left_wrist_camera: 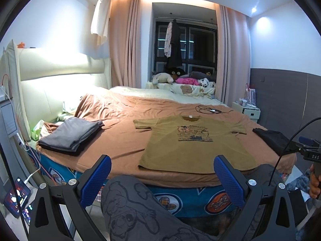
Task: Fold small clothes
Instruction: 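Move both grippers toward the khaki T-shirt on the bed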
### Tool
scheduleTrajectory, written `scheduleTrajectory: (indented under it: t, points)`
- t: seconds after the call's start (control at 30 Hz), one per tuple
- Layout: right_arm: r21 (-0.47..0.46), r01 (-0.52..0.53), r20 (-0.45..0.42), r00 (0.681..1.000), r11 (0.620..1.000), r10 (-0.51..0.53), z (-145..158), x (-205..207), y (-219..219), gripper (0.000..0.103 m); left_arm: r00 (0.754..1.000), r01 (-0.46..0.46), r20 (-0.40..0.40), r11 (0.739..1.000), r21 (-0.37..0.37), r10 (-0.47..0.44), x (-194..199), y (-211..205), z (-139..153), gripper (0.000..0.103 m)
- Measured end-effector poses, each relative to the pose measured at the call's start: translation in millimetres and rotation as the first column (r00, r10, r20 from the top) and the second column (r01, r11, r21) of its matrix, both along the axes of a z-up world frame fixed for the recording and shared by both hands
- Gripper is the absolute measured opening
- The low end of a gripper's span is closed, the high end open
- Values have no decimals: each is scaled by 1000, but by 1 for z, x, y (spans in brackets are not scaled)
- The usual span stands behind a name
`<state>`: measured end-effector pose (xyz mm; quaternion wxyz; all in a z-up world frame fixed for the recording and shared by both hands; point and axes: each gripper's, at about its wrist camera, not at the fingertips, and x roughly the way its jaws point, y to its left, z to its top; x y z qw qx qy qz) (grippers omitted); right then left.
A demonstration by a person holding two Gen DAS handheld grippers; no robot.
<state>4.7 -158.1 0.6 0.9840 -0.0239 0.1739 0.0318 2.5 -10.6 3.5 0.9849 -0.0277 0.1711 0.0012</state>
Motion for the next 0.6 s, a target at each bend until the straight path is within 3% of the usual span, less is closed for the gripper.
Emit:
scheduleTrajectory:
  t: [0.37,0.6]
  points:
    - [41,-1,-14,1000,999,2,-1,26,-2,103,1000,-1,-14,999,38,2,17,0,3,103]
    - [24,-1,-55,998,1000,2,-3,60,8,103,998,28,-61,1000,14,-27,51,14,6,103]
